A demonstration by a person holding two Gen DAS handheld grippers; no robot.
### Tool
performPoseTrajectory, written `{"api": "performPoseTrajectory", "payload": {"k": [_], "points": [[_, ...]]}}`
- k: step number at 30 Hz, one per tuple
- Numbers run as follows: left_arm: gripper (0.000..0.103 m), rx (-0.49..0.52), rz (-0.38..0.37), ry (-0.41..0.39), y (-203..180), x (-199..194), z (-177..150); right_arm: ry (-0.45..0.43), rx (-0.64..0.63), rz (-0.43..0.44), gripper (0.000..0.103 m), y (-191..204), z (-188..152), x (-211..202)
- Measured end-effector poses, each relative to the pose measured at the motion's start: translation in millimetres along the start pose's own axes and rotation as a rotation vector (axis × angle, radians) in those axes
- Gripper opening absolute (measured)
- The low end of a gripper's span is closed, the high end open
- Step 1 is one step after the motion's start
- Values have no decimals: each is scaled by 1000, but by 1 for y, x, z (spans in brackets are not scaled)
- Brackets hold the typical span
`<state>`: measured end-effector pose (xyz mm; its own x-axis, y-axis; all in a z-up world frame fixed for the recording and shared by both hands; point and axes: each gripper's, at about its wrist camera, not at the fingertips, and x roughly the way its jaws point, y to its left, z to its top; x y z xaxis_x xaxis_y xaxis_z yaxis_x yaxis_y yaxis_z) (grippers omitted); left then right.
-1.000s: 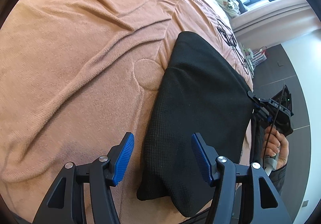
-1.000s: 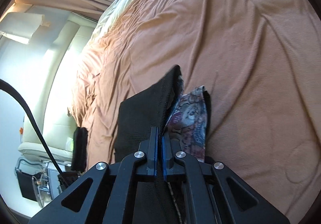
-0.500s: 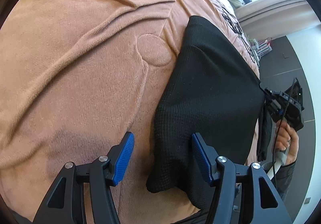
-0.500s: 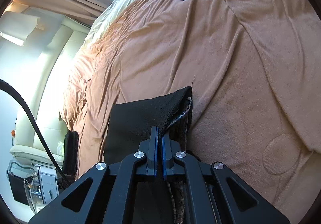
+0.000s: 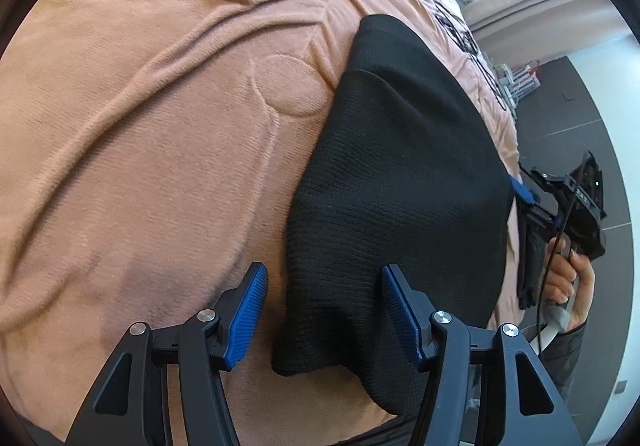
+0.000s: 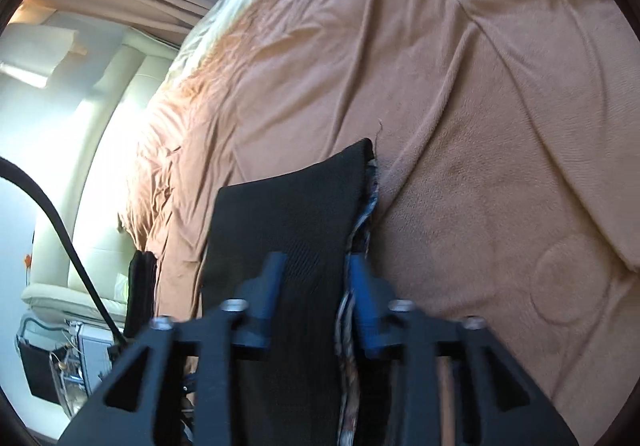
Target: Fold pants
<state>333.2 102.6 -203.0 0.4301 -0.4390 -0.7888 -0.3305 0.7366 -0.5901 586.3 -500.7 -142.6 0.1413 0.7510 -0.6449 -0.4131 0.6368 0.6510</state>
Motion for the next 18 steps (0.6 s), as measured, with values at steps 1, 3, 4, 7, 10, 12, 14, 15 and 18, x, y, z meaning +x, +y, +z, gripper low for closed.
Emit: {"api": "performPoseTrajectory", "payload": {"k": [1, 3, 4, 7, 10, 12, 14, 15, 18], "points": [[61, 4, -8, 6, -2, 2, -2, -8, -12, 2, 42, 3, -6, -6], [61, 14, -10, 10, -4, 3, -5, -8, -23, 19, 42, 2, -15, -13], [61, 15, -13, 12, -5, 4, -6, -10, -27, 28, 42, 1, -20, -17], [59, 14, -23, 15, -7, 4, -8, -1, -46, 48, 42, 4, -34, -25], [59, 15, -24, 15, -7, 4, -8, 30, -55, 55, 42, 2, -50, -28], [59, 13, -27, 14, -7, 5, -9, 42, -53, 47, 42, 0, -52, -29], [59, 12, -28, 12, -6, 4, -9, 48, -49, 34, 42, -5, -56, -29], [59, 12, -29, 12, -6, 4, -10, 49, -40, 31, 42, -7, -58, -30], [58, 9, -33, 13, -5, 3, -10, 45, -18, 24, 42, -14, -61, -33]]}}
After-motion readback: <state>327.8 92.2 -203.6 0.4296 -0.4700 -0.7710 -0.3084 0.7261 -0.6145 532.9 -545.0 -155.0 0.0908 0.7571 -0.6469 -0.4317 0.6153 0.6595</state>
